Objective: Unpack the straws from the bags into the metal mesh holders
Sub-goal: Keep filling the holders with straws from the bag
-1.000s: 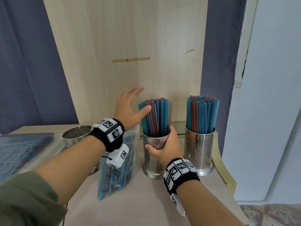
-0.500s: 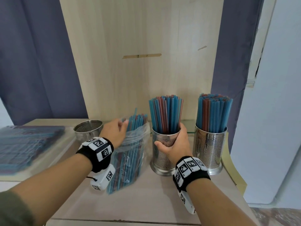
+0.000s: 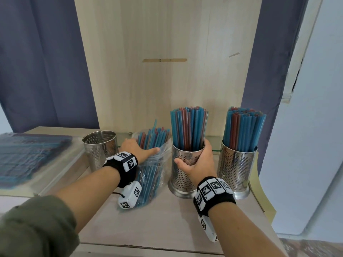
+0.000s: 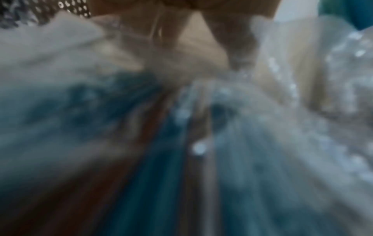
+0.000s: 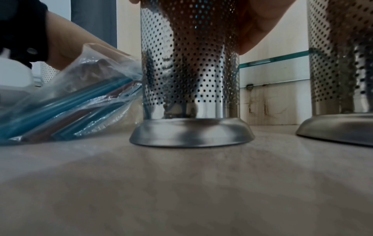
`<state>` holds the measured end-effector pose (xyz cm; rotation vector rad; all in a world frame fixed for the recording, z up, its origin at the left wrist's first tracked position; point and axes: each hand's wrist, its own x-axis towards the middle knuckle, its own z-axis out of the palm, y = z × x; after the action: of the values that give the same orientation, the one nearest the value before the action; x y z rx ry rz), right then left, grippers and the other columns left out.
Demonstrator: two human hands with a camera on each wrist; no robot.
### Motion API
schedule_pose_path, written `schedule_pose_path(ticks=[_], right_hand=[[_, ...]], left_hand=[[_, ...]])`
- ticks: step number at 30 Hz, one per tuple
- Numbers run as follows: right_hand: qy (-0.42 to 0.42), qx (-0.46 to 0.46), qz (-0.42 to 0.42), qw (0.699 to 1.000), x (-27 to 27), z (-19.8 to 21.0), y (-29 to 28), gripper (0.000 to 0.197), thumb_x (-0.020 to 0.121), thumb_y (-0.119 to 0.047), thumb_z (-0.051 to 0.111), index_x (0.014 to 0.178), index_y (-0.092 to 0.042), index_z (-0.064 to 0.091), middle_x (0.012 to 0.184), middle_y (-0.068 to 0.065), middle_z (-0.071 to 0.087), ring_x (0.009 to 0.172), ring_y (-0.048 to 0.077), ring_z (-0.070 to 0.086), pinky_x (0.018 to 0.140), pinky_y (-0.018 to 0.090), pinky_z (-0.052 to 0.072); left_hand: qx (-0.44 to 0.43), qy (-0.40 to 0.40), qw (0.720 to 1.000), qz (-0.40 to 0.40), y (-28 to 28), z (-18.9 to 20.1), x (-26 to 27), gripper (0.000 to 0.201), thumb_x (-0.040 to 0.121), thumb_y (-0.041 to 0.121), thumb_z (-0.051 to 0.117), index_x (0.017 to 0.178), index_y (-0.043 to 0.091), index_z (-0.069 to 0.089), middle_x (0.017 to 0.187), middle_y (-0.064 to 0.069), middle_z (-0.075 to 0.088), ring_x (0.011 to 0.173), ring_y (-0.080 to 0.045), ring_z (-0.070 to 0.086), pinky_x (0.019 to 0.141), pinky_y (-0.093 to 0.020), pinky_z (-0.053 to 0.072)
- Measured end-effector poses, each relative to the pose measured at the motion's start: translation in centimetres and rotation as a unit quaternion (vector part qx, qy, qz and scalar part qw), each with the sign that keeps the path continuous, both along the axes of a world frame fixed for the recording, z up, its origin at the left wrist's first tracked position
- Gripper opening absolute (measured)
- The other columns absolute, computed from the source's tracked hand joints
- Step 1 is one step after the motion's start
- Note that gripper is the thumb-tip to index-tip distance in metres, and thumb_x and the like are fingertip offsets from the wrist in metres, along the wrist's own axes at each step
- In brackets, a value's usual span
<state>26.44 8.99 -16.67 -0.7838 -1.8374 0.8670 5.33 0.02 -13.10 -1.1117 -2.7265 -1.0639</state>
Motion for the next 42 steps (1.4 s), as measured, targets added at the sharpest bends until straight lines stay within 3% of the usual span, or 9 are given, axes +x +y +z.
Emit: schedule_pose_path(ticks=[3,8,11,15,19,23,30,35,42], right_hand=[[0.005,0.010,0.002,1.000,0.2,0.3,-0.1,0.105,0.059,-0.040,0.091,0.143,-0.025,0.031,0.133,-0.009,0.052,0.125,0.009,0.051,0.109,0.033,0.045],[0.007,0.013,0.004,1.000,0.2,0.5,-0.3,0.105,0.062,-0.035,0.092,0.145,-0.022,0.029,0.131,-0.010,0.050,0.124,0.008,0.049,0.109,0.028,0.042],[0.009,0.015,0.002,1.000,0.3,0.6,-0.4,0.104,0.063,-0.033,0.092,0.145,-0.021,0.030,0.130,-0.010,0.051,0.122,0.007,0.049,0.108,0.025,0.040],[0.007,0.016,-0.002,1.000,0.2,0.5,-0.4,0.106,0.063,-0.034,0.092,0.147,-0.019,0.029,0.135,-0.006,0.051,0.126,0.009,0.049,0.109,0.026,0.041],[0.007,0.017,-0.007,1.000,0.1,0.2,-0.4,0.109,0.062,-0.036,0.091,0.148,-0.018,0.026,0.138,-0.004,0.050,0.129,0.011,0.048,0.111,0.031,0.041],[0.005,0.013,-0.008,1.000,-0.1,0.1,-0.2,0.109,0.061,-0.040,0.091,0.147,-0.021,0.027,0.138,-0.005,0.050,0.129,0.011,0.049,0.111,0.035,0.043],[-0.009,0.005,-0.010,1.000,-0.1,-0.1,-0.1,0.116,0.059,-0.045,0.090,0.150,-0.022,0.022,0.143,-0.004,0.046,0.133,0.013,0.045,0.112,0.037,0.042],[-0.002,-0.002,-0.006,1.000,-0.1,0.0,-0.1,0.115,0.059,-0.041,0.091,0.149,-0.023,0.023,0.142,-0.005,0.046,0.132,0.011,0.046,0.112,0.037,0.043],[-0.003,-0.001,-0.004,1.000,0.1,0.2,-0.3,0.111,0.061,-0.038,0.091,0.148,-0.024,0.023,0.141,-0.006,0.047,0.130,0.011,0.047,0.112,0.032,0.041]], left_hand=[[0.039,-0.027,0.999,0.008,0.3,-0.1,0.1,0.108,0.043,0.088,0.067,0.126,0.019,0.058,0.119,-0.005,0.063,0.105,-0.024,0.063,0.093,-0.038,0.053],[-0.009,-0.015,1.000,0.015,0.7,0.3,0.2,0.098,0.053,0.082,0.070,0.130,0.025,0.053,0.130,-0.010,0.048,0.112,-0.028,0.057,0.096,-0.035,0.047],[-0.036,0.009,0.999,0.014,1.0,0.5,0.1,0.094,0.055,0.083,0.068,0.126,0.022,0.057,0.126,-0.009,0.052,0.108,-0.025,0.058,0.094,-0.033,0.047],[-0.048,0.005,0.999,0.008,1.3,1.3,0.2,0.065,0.056,0.079,0.069,0.084,0.020,0.068,0.091,-0.005,0.068,0.078,-0.020,0.065,0.070,-0.030,0.057],[-0.024,-0.020,0.999,-0.016,1.3,1.3,0.5,0.053,0.065,0.062,0.074,0.097,0.020,0.068,0.071,-0.001,0.067,0.067,-0.021,0.065,0.058,-0.027,0.051],[0.043,-0.092,0.995,-0.024,1.2,0.8,-0.3,0.025,0.080,0.045,0.071,0.078,0.021,0.063,0.076,-0.003,0.066,0.072,-0.024,0.063,0.068,-0.031,0.052],[0.160,-0.214,0.964,-0.006,0.9,2.2,-0.7,0.041,0.078,0.034,0.067,0.110,0.007,0.068,0.088,-0.007,0.067,0.084,-0.029,0.063,0.080,-0.035,0.053],[0.199,-0.216,0.955,-0.035,0.9,4.6,-0.3,0.043,0.087,0.018,0.066,0.126,0.002,0.060,0.103,-0.010,0.063,0.089,-0.023,0.057,0.080,-0.027,0.044],[0.270,-0.189,0.943,-0.051,0.2,7.8,-0.3,0.025,0.084,0.017,0.068,0.106,0.006,0.068,0.095,-0.007,0.067,0.088,-0.025,0.062,0.077,-0.030,0.047]])
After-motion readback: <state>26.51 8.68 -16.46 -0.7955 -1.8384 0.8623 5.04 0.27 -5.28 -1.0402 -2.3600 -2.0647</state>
